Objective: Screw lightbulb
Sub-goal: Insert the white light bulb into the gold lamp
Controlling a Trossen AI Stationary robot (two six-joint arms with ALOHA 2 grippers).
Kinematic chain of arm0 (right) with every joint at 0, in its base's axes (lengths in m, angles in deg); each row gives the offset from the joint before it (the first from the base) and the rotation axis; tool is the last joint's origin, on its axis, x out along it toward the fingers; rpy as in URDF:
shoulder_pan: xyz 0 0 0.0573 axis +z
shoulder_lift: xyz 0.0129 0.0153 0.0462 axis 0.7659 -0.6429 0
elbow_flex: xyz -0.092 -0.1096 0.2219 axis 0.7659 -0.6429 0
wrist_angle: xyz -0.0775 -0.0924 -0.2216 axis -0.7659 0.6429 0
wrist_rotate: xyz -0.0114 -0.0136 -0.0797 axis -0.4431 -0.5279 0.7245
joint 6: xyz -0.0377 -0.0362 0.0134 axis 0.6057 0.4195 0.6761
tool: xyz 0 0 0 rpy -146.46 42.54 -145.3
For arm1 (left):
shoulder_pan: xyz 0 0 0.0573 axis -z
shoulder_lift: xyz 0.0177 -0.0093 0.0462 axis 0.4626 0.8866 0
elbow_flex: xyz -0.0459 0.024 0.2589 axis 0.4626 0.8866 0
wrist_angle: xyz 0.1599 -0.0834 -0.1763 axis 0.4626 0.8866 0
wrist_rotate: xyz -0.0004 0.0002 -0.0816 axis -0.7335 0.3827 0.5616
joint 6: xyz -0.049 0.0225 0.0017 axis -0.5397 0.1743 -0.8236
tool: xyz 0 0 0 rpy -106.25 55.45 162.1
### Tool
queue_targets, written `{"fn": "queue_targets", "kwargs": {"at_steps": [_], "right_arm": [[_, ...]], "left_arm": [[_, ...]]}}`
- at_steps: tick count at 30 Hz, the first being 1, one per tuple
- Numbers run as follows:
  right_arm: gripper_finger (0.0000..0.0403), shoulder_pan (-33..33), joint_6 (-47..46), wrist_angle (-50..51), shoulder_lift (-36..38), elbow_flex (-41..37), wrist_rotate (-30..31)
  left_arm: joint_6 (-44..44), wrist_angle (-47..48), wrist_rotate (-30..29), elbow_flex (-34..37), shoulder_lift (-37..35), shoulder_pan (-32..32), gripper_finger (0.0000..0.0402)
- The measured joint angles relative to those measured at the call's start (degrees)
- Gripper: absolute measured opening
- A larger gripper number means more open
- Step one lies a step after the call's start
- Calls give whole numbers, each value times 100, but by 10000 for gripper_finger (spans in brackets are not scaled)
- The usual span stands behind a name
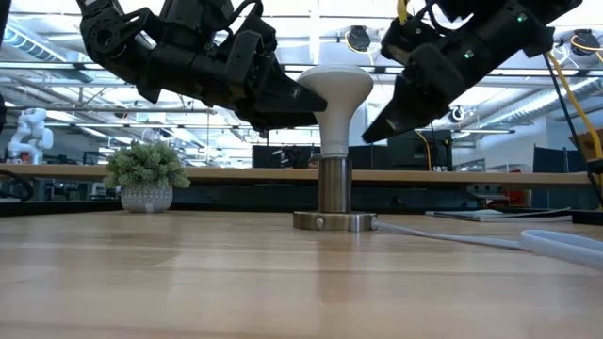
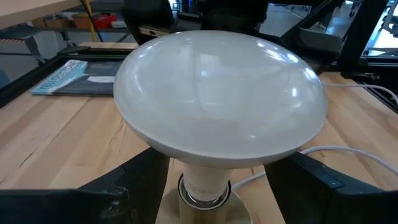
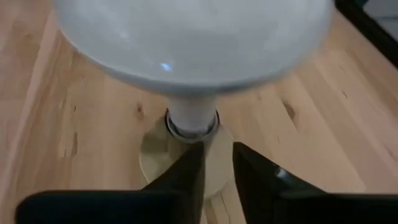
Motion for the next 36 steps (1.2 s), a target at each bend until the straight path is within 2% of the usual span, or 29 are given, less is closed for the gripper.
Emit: {"fn": "queue_targets", "kwargs": {"at_steps": [7, 13, 15, 21, 28, 36], "right_arm": [[8, -1, -824, 252, 252, 0, 1], [2, 70, -1604, -91, -100, -319, 36], [1, 138, -1828, -599, -142, -550, 17], [1, 76, -1367, -3402, -103, -1459, 10], [0, -124, -1398, -3336, -114, -1561, -259], [0, -116, -1180, -3526, -114, -1561, -283]], "left_arm": [[-1, 2, -1, 0, 0, -2, 259], [-14, 43, -2, 0, -2, -30, 259], [-14, 87, -2, 0, -2, -30, 259], [-12, 133, -2, 0, -2, -28, 259], [7, -7, -4, 0, -6, -30, 259], [8, -5, -4, 0, -7, -39, 259]]}}
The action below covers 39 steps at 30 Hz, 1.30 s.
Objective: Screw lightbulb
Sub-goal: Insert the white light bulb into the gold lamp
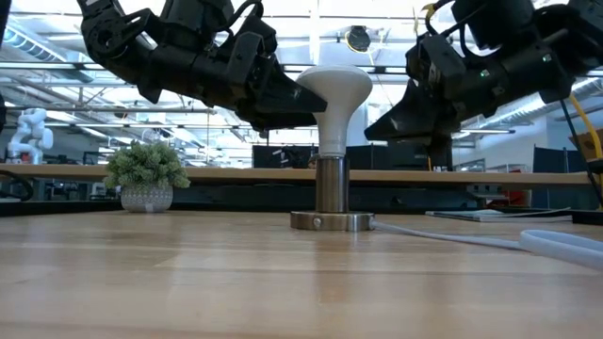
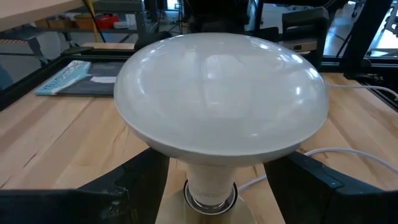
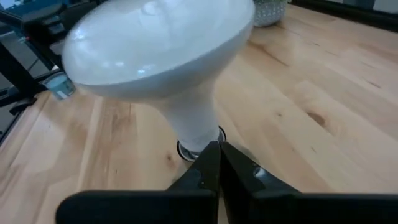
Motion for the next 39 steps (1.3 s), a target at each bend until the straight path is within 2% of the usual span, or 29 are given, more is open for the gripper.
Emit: {"fn": "queue_targets", "kwargs": {"at_steps": [5, 8, 13, 19, 21, 24, 27, 39], "right_arm": [[0, 0, 88, -12, 0, 27, -1], [0, 0, 88, -1, -94, 183, -208], [0, -32, 88, 502, -509, 543, -262], [0, -50, 82, 379, -675, 621, 44], [0, -52, 153, 262, -674, 621, -98], [0, -51, 282, 164, -673, 621, -705], [0, -48, 273, 219, -673, 621, -1031], [0, -203, 234, 371, -658, 621, -713]], "left_arm": [[0, 0, 0, 0, 0, 0, 259], [19, 0, 1, 0, 0, 0, 259], [24, 0, 0, 0, 0, 0, 259], [41, 28, 0, 0, 0, 0, 259], [117, 63, 3, 0, 0, 0, 259], [131, 66, 0, 0, 0, 4, 259], [131, 66, 0, 0, 0, 2, 259], [136, 63, 0, 0, 0, 15, 259]]}}
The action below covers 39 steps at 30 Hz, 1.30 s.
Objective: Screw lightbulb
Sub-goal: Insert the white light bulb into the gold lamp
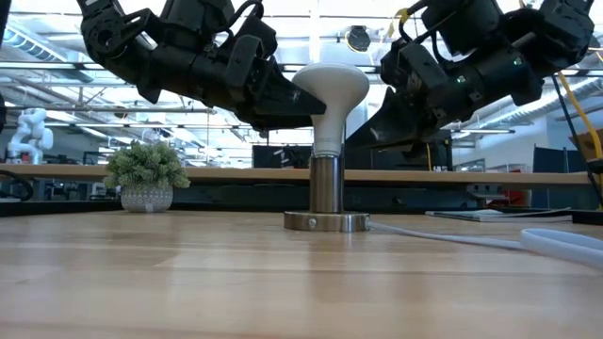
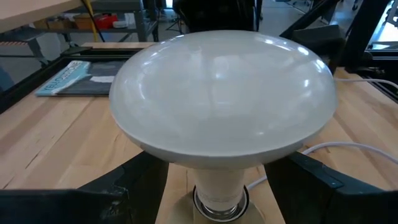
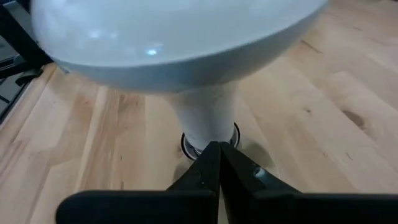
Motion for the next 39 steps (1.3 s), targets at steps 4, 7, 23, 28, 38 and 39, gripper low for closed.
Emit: {"fn": "queue_targets", "kwargs": {"at_steps": [4, 7, 23, 28, 38, 39], "right_arm": [[0, -38, -10, 28, 0, 0, 1], [0, -38, 21, 29, 8, 0, 13], [0, -31, -41, 133, 48, 105, -22], [0, -29, 128, 901, 49, 588, -46], [0, 33, 628, 2656, 49, 1636, -15], [0, 40, 661, 2725, 50, 1711, -13]], "left_arm": [[2, -4, 63, 0, 0, 11, 259], [15, -7, 76, 0, 0, 22, 259], [149, 81, 87, 0, -39, 19, 259], [151, 127, 87, -1, -39, 4, 259], [164, 168, 87, -2, -39, 4, 259], [164, 169, 87, -1, -39, 4, 259]]}}
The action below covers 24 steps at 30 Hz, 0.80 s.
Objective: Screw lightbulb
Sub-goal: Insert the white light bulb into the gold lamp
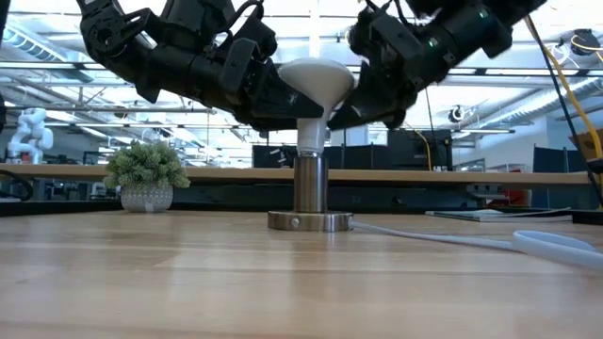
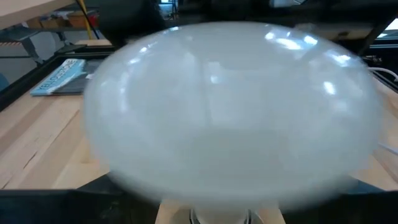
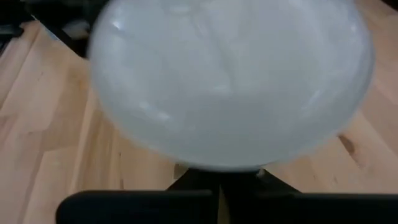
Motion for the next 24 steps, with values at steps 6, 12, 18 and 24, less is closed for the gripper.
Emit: {"fn": "queue_targets", "kwargs": {"at_steps": [6, 12, 18, 24], "right_arm": [[0, 34, 70, 339, 0, 169, 7], [0, 34, -53, 697, 0, 169, 31], [0, 38, -39, 674, 0, 169, 55], [0, 38, -16, 642, 0, 169, 57]], "left_arm": [[-2, 1, 0, -1, -11, 0, 259], [-4, 171, 0, 0, -15, 0, 259], [-27, 191, 0, -1, -17, 0, 259], [-19, 21, -2, -1, -17, 67, 259]]}}
